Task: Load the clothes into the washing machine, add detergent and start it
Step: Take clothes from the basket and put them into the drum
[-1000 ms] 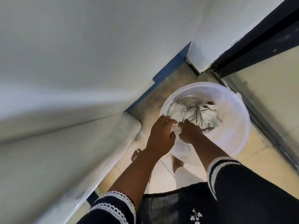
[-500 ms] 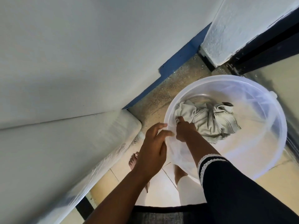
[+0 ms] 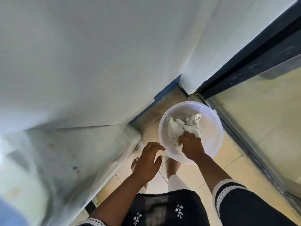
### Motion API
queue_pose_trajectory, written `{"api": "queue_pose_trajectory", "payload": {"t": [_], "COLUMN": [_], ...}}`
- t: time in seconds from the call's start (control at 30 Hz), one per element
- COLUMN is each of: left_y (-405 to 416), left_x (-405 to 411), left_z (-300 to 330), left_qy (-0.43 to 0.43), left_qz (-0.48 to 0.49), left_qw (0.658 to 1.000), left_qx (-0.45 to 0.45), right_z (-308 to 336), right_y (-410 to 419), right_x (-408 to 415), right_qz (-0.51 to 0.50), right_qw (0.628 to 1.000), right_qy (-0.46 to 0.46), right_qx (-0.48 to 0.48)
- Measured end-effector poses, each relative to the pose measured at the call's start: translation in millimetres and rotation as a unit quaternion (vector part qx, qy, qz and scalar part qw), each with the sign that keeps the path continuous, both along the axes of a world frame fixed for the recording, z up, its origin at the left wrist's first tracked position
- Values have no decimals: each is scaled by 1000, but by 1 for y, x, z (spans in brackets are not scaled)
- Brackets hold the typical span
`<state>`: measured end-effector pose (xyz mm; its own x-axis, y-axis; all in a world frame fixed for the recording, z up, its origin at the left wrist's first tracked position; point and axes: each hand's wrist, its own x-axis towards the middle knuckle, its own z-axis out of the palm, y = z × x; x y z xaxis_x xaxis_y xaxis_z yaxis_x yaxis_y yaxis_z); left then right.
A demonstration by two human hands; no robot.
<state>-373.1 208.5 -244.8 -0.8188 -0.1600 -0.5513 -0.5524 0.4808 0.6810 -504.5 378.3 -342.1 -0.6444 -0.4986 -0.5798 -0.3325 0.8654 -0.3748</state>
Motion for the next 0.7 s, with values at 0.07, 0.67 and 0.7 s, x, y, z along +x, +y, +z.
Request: {"api": "queue_pose_trajectory", "payload": {"t": [0.07, 0.67, 0.7], "left_y": [-3, -33, -34], "left_x": [1, -27, -30], "left_z": [32, 222, 222], "left_qy": [-3, 96, 84], "left_qz": [-10, -12, -31], "left_qw": [1000, 989, 988], "left_qx": [8, -109, -122], "right_z": [41, 399, 406], "right_y": [7, 22, 24], "right_x": [-1, 2, 2], "right_qz": [-53, -221, -218], "right_qw": [995, 824, 818], "right_qy": [30, 68, 69], "right_qx": [-73, -518, -527]}}
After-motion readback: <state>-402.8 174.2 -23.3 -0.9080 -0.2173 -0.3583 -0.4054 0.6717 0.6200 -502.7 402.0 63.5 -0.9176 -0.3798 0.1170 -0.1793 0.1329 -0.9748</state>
